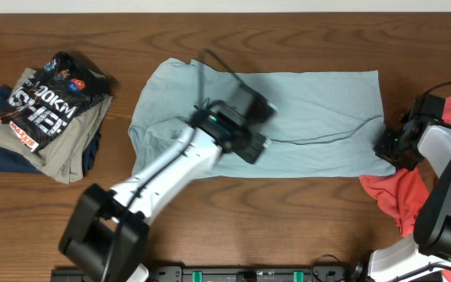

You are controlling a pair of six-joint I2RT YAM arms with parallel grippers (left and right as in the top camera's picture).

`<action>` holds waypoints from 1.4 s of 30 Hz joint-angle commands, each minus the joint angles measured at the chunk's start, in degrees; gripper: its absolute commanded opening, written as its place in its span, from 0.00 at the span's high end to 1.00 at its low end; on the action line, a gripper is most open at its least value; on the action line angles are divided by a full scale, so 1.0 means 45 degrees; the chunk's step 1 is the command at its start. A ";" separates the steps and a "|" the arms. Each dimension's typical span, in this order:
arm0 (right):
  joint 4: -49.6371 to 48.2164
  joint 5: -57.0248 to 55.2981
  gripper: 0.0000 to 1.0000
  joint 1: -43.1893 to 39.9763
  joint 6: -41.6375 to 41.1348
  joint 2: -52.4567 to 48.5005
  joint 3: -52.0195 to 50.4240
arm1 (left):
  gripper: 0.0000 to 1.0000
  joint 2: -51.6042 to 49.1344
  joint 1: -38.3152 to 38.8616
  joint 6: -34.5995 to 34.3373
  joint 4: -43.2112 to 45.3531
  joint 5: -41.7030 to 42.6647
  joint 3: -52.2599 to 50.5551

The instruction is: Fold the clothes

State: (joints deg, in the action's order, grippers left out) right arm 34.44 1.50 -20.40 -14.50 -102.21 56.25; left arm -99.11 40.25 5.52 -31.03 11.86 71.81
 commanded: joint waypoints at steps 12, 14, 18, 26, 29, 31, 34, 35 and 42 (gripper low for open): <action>0.0209 -0.0272 0.76 -0.0214 -0.0146 -0.0860 -0.0763 | 0.46 -0.2497 0.1569 0.1341 0.2793 -0.0257 -0.0087; 0.0204 -0.0272 0.76 -0.0214 -0.0146 -0.0860 -0.0763 | 0.50 -0.2715 0.1724 0.1336 0.2783 0.0015 -0.0087; 0.0194 -0.0272 0.76 -0.0214 -0.0146 -0.0860 -0.0763 | 0.55 -0.2924 0.1885 0.0583 0.2934 0.1069 -0.0087; 0.0209 -0.0272 0.76 -0.0214 -0.0146 -0.0860 -0.0763 | 0.59 -0.3381 0.1870 -0.1093 0.4177 0.2283 -0.0087; 0.0204 -0.0277 0.76 -0.0214 -0.0146 -0.0860 -0.0763 | 0.59 -0.3706 0.1870 -0.1579 0.4303 0.2866 -0.0087; 0.0204 -0.0277 0.76 -0.0214 -0.0146 -0.0860 -0.0763 | 0.59 -0.3823 0.1875 -0.1593 0.4362 0.2948 -0.0087; 0.0204 -0.0277 0.76 -0.0214 -0.0146 -0.0860 -0.0763 | 0.59 -0.3866 0.1846 -0.1588 0.4512 0.2934 -0.0087; 0.0204 -0.0277 0.76 -0.0214 -0.0146 -0.0860 -0.0763 | 0.59 -0.3866 0.1821 -0.1579 0.4624 0.2851 -0.0087; 0.0214 -0.0277 0.76 -0.0214 -0.0141 -0.0860 -0.0763 | 0.59 -0.3876 0.1384 -0.1588 0.5984 0.1724 -0.0087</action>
State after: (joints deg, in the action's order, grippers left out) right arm 34.57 1.69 -20.45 -14.50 -102.21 56.25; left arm -116.64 47.83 -1.30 -5.28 21.69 71.70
